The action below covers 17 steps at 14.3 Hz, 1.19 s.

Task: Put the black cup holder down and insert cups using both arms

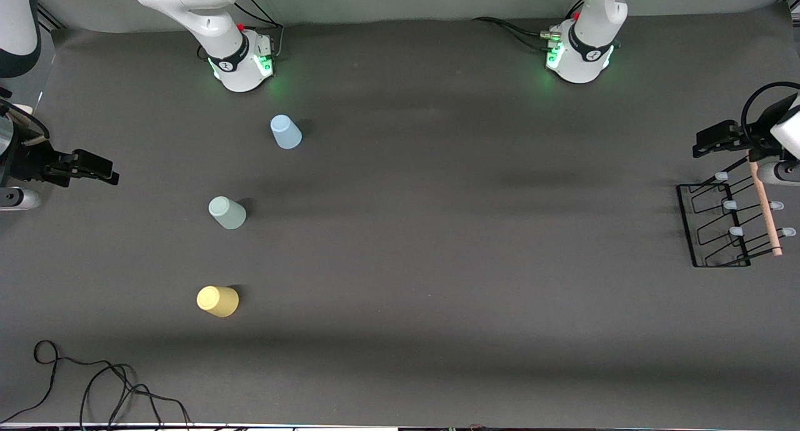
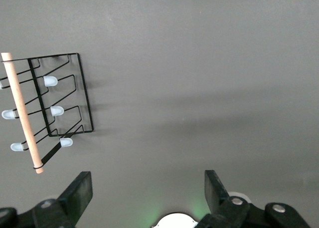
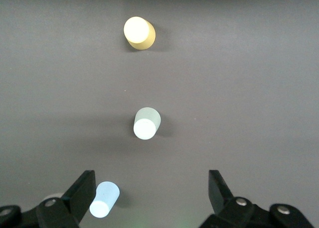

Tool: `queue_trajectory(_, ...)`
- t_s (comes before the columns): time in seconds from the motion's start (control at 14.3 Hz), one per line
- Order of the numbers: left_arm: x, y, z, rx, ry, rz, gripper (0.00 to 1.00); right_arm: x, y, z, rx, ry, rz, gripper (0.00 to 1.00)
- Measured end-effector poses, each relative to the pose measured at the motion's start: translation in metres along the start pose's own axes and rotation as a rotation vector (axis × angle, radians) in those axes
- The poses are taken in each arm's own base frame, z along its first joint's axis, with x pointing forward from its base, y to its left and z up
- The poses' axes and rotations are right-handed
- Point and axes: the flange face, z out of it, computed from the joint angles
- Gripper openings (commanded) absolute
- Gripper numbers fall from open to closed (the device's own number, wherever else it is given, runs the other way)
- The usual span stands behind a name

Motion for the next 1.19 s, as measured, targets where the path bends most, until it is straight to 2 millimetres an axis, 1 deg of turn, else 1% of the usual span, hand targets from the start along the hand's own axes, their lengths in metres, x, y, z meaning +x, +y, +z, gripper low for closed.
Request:
queue_trajectory(0.98,0.0,-0.001,0.0,0.008,-0.001,-0.001,1.0,0.001,-0.002,-0.001,-0.001,0.008,-0.003,1.0)
queue_trajectory(1.05,0.0,-0.004,0.0,0.017,-0.002,-0.004,1.0,0.001,-0.002,-0.001,-0.001,0.008,-0.003,1.0)
queue_trajectory(1.12,-0.001,-0.012,0.001,0.032,-0.006,-0.006,0.99,0.001,-0.002,-0.001,-0.001,0.008,-0.003,1.0)
queue_trajectory(1.19,-0.003,-0.026,0.002,0.041,-0.01,0.004,0.99,0.001,-0.002,-0.002,-0.001,0.008,-0.003,1.0)
